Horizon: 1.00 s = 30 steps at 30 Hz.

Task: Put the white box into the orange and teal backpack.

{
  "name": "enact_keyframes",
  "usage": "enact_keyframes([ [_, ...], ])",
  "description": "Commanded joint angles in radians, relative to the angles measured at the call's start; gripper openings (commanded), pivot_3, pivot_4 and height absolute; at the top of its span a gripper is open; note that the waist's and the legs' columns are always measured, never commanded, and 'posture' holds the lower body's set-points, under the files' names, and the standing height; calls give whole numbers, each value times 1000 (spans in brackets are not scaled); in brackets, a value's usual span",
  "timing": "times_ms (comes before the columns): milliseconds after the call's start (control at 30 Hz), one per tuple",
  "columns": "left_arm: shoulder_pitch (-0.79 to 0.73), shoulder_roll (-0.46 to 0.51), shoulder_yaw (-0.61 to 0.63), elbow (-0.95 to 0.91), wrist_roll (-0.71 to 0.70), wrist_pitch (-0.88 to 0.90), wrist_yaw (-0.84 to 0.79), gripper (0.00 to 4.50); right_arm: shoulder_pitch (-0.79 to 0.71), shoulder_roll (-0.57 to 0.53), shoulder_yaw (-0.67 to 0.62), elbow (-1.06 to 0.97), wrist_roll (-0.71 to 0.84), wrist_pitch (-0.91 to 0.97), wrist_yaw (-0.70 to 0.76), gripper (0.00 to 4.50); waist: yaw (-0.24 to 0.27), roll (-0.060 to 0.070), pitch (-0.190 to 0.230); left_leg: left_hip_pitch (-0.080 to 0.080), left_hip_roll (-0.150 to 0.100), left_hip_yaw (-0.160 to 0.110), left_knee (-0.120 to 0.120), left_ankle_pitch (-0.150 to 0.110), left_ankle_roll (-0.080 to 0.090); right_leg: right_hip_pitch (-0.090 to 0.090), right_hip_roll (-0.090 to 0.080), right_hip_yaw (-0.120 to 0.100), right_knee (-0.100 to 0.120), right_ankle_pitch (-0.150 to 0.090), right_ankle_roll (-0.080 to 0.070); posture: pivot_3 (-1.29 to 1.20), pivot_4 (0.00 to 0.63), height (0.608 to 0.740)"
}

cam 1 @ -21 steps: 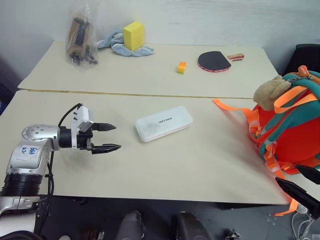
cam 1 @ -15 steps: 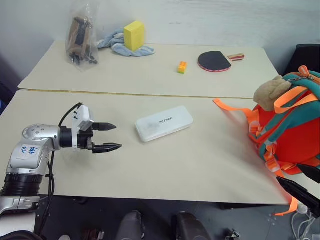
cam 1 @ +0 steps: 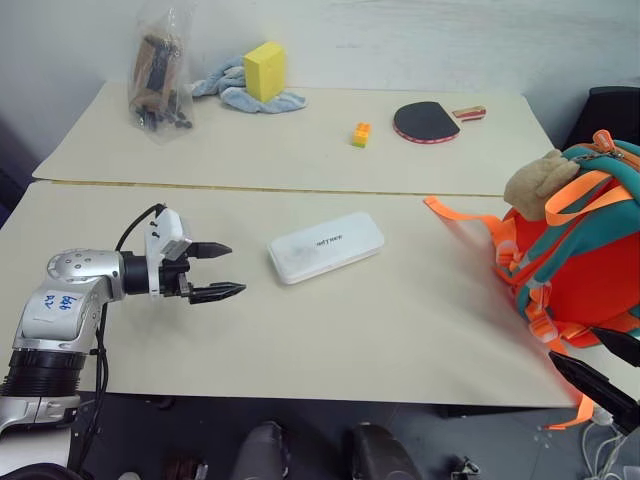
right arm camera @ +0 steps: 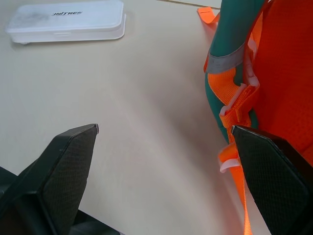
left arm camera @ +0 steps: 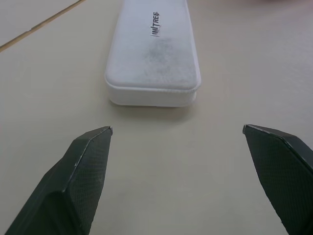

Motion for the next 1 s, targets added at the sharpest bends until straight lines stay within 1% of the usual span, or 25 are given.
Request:
enact_keyframes([
  [33, -12, 3, 20, -23, -9, 7, 13, 4487, -17, -6, -7, -28, 9, -3, -18, 4455, 0, 0, 0, 0, 0, 0, 0, 0, 0, 0, 0, 0, 0, 0, 0, 0, 150, 740],
  [100, 1, 9, 31, -44, -21, 24, 17, 4487, -37, -19, 11, -79, 38, 9, -29, 4455, -1, 0, 0, 0, 0, 0, 0, 0, 0, 0, 0, 0, 0, 0, 0, 0, 150, 740],
  [200, 45, 19, 44, -86, -24, 29, 25, 3921, -115, -52, 85, -153, 80, 41, -97, 3866, -9, 0, 0, 0, 1, 0, 0, 0, 0, 0, 0, 0, 1, 0, 0, 0, 150, 740],
  [267, 68, 13, 45, -100, -11, 14, 43, 3285, -184, -86, 173, -178, 48, 56, -135, 3182, -11, 0, 0, 1, 1, 0, 0, 0, 0, 0, 0, 0, 1, 0, 0, 0, 150, 740],
  [300, 71, 3, 41, -94, 3, 2, 62, 3053, -243, -110, 244, -176, 16, 62, -158, 2905, -10, 0, 0, 0, 0, 0, 1, 0, 0, 0, 0, 0, 1, 0, 0, 0, 150, 740],
  [367, 68, -18, 29, -85, 24, -15, 97, 2385, -374, -149, 383, -149, -43, 74, -196, 2159, -10, 0, 0, 1, 0, 0, 2, 0, 0, 0, 0, 0, 1, 0, 0, 0, 150, 740],
  [400, 64, -27, 23, -84, 31, -19, 110, 2080, -425, -161, 433, -133, -64, 79, -207, 1798, -10, 0, 0, 0, 0, 0, 2, 0, 0, 0, 0, 0, 2, 0, 0, 0, 150, 740],
  [467, 59, -51, 8, -89, 41, -22, 133, 1421, -583, -174, 580, -63, -144, 88, -229, 1076, -7, -1, 0, 0, 0, 0, 3, 0, 0, -1, 0, 0, 2, 0, 0, 0, 150, 740],
  [567, 45, -94, -21, -91, 61, -28, 171, 438, -781, -160, 739, 56, -247, 94, -245, 11, -1, -1, 0, -1, -1, 0, 3, 0, 0, -2, 0, 0, 2, 0, 0, 0, 150, 740],
  [600, 41, -105, -29, -92, 67, -28, 181, 104, -825, -154, 771, 88, -270, 93, -246, 0, 0, 0, 0, -1, 0, -1, 3, 0, 0, -2, 0, 0, 2, 0, 0, 0, 150, 740],
  [633, 36, -117, -37, -96, 74, -27, 192, 27, -867, -148, 802, 121, -295, 88, -244, 0, 3, 0, 0, -2, 0, 0, 3, 0, 0, -3, 0, 0, 2, 0, 0, 0, 150, 740],
  [700, 23, -161, -62, -112, 96, 15, 261, 27, -963, -128, 878, 225, -383, 58, -247, 0, 3, 0, 0, -3, 0, -1, 3, 1, 0, -3, 0, -1, 2, 0, 0, 0, 150, 740],
  [767, 15, -189, -81, -124, 118, 58, 315, 27, -1025, -110, 928, 299, -448, 36, -248, 0, 1, 0, 0, -4, 0, -1, 4, 1, 0, -3, 0, -1, 2, 0, 0, 0, 150, 740],
  [900, 19, -206, -93, -122, 143, 74, 354, 27, -1173, -24, 1017, 483, -570, -8, -274, 0, -6, -1, 0, -4, 0, 0, 5, 1, 0, -4, 0, 0, 4, 0, 0, 0, 150, 740],
  [1000, 13, -204, -94, -107, 149, 73, 358, 27, -1282, 52, 1061, 636, -659, -45, -311, 0, -18, 0, 1, -3, 0, 0, 5, 2, 0, -6, 0, 0, 7, 0, 0, 0, 150, 740],
])
